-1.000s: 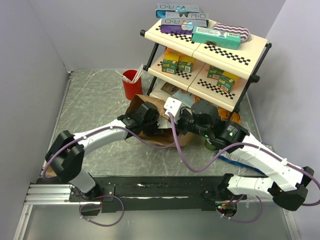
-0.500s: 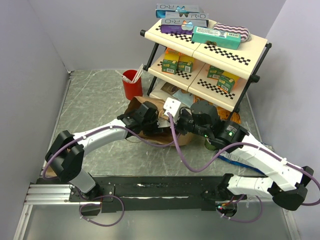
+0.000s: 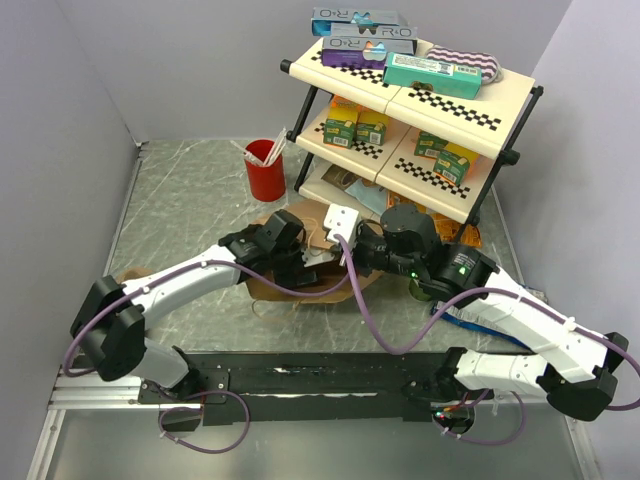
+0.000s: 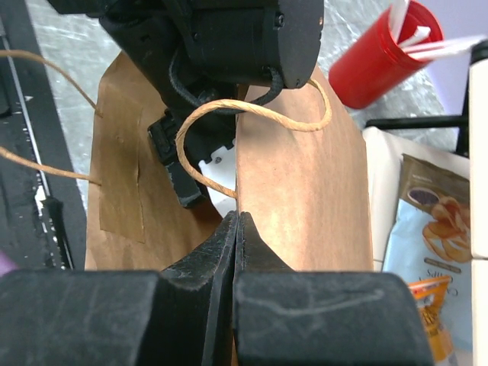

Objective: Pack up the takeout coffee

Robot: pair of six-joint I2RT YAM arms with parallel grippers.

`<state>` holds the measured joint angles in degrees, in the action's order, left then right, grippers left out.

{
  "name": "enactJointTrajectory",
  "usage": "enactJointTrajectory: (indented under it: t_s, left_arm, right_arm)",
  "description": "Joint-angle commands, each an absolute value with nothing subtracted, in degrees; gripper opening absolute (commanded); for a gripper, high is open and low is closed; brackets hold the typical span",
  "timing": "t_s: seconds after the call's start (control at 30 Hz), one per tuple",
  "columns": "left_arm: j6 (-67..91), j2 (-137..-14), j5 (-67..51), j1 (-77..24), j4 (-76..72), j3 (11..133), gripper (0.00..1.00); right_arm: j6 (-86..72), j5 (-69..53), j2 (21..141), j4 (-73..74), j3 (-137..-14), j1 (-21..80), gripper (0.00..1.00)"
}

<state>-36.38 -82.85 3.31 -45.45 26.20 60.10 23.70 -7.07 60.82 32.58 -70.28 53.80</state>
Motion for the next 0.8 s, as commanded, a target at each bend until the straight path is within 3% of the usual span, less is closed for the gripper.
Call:
enactJointTrajectory:
  t_s: [0.0, 0.27, 0.77]
  left_arm:
    - [-31.81, -77.00, -3.94, -44.21, 26.28, 60.03, 0.99]
    - [-31.99, -72.42, -7.39, -44.21, 28.56, 60.38, 0.99]
    - [-29.62, -75.51, 8.96, -44.47, 29.71, 63.11, 1.00]
  right_arm:
    - [23.47, -8.79, 59.06, 36.83, -72.33, 54.40, 0.00]
    - [22.85, -7.74, 59.24, 37.70, -72.42, 54.40, 0.00]
    - [18.29, -9.66, 61.43, 40.68, -76.29, 53.44, 0.00]
